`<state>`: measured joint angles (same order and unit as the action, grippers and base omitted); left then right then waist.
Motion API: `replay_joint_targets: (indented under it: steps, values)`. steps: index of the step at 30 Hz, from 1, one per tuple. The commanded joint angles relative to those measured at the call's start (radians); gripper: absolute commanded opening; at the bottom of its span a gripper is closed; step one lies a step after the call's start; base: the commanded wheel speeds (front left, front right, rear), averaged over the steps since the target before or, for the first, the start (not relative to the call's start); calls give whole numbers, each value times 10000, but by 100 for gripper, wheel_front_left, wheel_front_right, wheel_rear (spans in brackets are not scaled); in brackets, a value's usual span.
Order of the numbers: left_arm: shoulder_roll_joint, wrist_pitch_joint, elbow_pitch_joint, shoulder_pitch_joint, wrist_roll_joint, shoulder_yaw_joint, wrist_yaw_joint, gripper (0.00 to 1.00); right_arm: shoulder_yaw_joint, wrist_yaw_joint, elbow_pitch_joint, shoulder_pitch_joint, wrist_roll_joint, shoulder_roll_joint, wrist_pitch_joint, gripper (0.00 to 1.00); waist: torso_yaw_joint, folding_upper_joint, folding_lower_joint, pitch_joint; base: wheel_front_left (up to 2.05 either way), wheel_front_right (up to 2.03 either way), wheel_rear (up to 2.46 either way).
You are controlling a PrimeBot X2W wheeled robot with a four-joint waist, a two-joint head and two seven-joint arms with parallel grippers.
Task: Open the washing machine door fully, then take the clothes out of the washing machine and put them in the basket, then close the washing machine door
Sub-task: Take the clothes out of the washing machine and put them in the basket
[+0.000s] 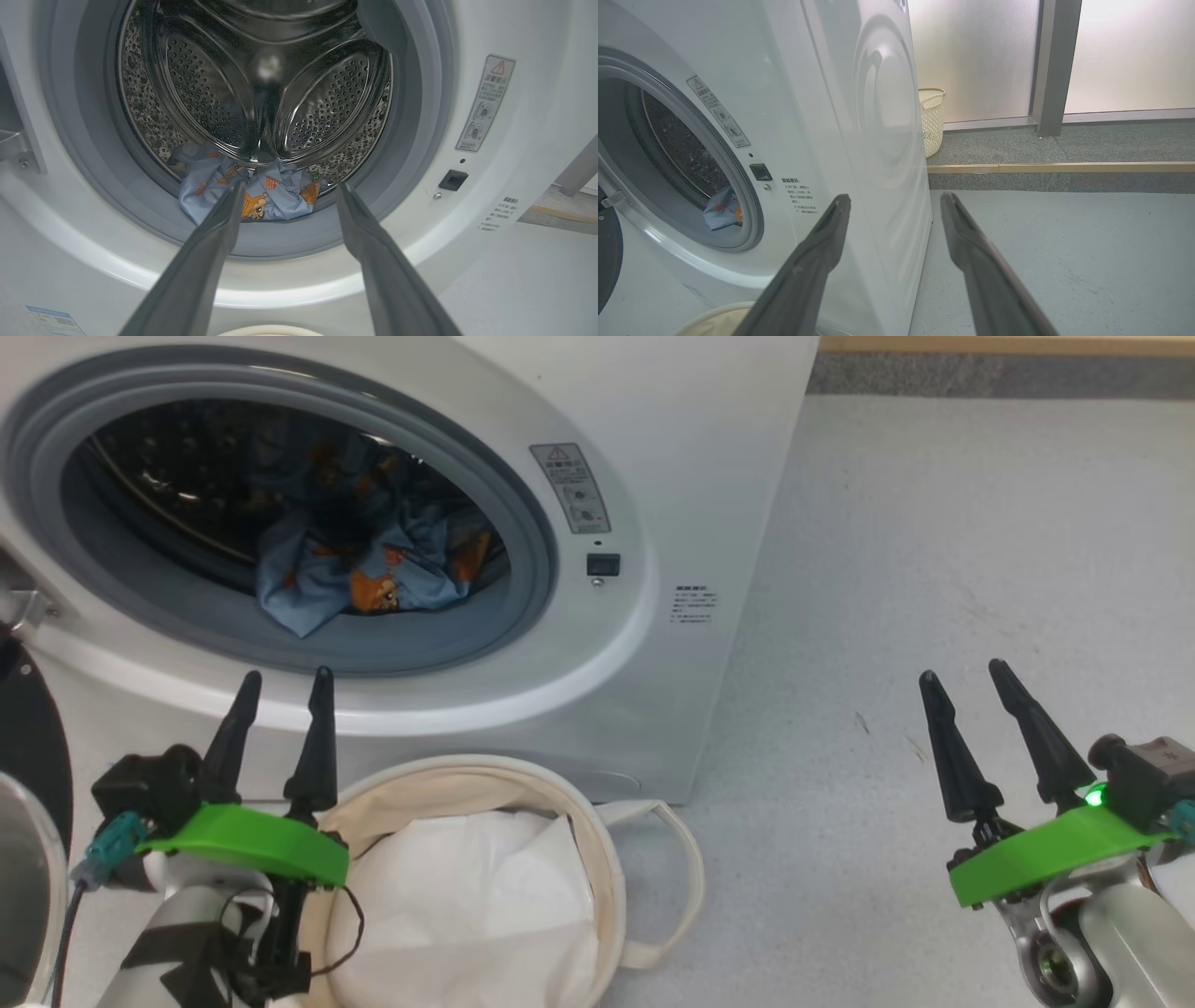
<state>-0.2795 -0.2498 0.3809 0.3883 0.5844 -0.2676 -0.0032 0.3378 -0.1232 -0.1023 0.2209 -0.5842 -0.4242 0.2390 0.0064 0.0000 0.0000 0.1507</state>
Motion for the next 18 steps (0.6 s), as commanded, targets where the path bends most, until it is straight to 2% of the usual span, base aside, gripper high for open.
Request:
replay_joint_targets:
  steps: [1, 11, 18]
  values:
    - [-229, -118, -184, 487, -88, 502, 15, 100, 80, -75, 343, 267, -66, -248, 113, 100, -78, 0, 0, 92, 0, 0, 0]
    - [119, -119, 779, 1230, -498, 860, -273, 100, -25, -75, 476, 488, -87, -270, 154, 100, -290, 0, 0, 763, 0, 0, 0]
    - [374, -119, 2025, 2310, -811, 1046, -472, 100, -101, -75, 507, 696, -63, -319, 187, 100, -528, 0, 0, 1463, 0, 0, 0]
